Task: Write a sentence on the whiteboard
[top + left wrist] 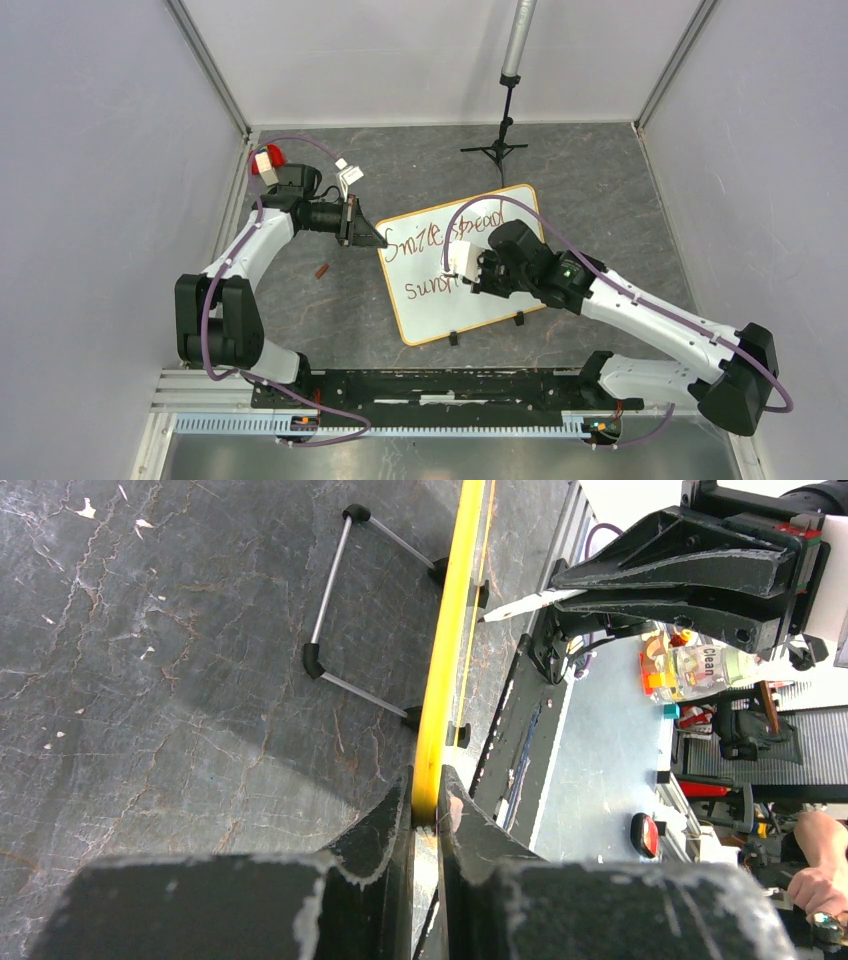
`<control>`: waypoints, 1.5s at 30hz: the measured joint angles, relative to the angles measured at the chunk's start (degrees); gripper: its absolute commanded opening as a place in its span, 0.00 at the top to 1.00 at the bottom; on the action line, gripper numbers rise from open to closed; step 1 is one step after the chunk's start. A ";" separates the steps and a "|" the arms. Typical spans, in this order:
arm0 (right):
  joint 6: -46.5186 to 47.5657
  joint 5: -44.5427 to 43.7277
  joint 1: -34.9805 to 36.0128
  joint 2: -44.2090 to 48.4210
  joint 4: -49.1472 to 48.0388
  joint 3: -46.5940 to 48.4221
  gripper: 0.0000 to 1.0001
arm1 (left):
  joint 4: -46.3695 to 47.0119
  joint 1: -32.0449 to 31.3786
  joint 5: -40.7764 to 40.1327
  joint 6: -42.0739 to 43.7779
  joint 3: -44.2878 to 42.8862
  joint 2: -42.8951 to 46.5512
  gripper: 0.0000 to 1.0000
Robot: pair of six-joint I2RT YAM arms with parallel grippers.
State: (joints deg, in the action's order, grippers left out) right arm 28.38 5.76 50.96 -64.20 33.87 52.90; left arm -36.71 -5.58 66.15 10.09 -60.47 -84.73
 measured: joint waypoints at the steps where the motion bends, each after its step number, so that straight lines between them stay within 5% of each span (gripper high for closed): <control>1: -0.02 -0.37 -0.02 0.00 -0.02 0.13 1.00 | 0.00 0.00 0.00 0.00 0.00 0.00 0.97; 45: 1.01 -0.28 -0.42 -1.27 0.94 0.42 1.00 | -0.02 -0.07 0.00 0.00 -0.11 -0.09 0.98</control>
State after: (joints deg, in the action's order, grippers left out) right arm 29.39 5.48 50.54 -65.47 34.81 53.32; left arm -36.73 -5.65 66.15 10.09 -60.58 -84.82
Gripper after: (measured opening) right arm 0.145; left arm 0.155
